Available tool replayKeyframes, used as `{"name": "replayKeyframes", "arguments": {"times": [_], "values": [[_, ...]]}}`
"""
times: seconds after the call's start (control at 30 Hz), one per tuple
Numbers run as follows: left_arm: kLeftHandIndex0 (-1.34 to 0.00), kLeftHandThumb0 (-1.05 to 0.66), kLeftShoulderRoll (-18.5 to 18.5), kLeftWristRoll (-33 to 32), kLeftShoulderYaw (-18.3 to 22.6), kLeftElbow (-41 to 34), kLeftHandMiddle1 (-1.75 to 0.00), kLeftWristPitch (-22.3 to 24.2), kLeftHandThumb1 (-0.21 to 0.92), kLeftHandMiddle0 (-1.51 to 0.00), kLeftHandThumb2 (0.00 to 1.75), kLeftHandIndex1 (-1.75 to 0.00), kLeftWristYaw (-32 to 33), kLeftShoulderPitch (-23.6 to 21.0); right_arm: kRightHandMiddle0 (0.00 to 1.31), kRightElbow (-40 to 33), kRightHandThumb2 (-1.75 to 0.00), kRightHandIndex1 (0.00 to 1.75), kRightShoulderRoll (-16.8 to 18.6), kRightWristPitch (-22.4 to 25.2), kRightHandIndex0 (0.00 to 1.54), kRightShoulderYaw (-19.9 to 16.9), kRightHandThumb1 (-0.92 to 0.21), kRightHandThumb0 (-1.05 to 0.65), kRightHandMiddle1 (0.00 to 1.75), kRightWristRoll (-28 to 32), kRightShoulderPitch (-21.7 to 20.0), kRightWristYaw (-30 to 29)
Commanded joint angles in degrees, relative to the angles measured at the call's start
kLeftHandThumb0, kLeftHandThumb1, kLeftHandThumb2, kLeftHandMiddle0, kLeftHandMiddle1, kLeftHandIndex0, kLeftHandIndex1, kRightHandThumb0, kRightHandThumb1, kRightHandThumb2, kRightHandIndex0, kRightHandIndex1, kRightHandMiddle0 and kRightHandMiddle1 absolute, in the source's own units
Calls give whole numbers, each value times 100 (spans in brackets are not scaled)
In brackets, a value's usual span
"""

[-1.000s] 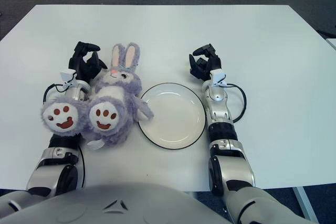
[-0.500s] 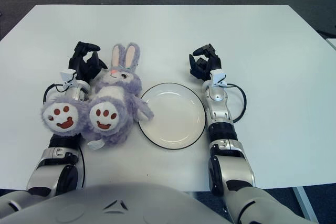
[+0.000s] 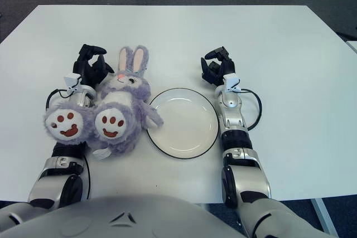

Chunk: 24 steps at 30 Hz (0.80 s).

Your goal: Put the doll into the plate.

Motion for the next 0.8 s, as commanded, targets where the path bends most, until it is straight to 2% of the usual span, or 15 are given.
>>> {"name": "replayKeyframes", "arguments": {"times": [0.0, 0.2, 0.43, 0.47, 0.5, 0.57, 0.77], "values": [[-27, -36, -4, -94, 48, 203, -175, 26, 82, -80, 65, -175, -67, 297, 38, 241, -69, 175, 69, 170, 87, 2, -74, -38, 166, 2, 244, -17], [-27, -36, 185, -315, 191, 48, -175, 71, 82, -80, 65, -175, -282, 263, 38, 232, -69, 175, 86, 193, 87, 15, -74, -38, 166, -15, 228, -44], [-27, -36, 202, -340, 202, 36, -175, 80, 82, -80, 65, -175, -317, 263, 38, 226, -68, 175, 89, 197, 88, 14, -75, -38, 166, -18, 229, -45], [-27, -36, 423, -498, 195, 107, -175, -233, 82, -80, 65, -175, -851, 252, 38, 200, -68, 175, 94, 212, 88, 19, -75, -38, 166, -25, 237, -55], [-29, -36, 684, -713, 213, 204, -175, -489, 84, -79, 59, -170, -1474, 222, 38, 182, -68, 175, 97, 223, 88, 22, -75, -38, 166, -32, 242, -63], [-37, -35, 1008, -974, 258, 334, -167, -761, 89, -77, 42, -159, -2223, 170, 38, 167, -68, 175, 100, 233, 88, 27, -75, -38, 166, -39, 247, -72], [-42, -35, 1128, -1096, 332, 542, -156, -939, 92, -77, 32, -152, -2585, 87, 38, 169, -68, 175, 98, 234, 88, 29, -75, -38, 166, -39, 246, -76]]}}
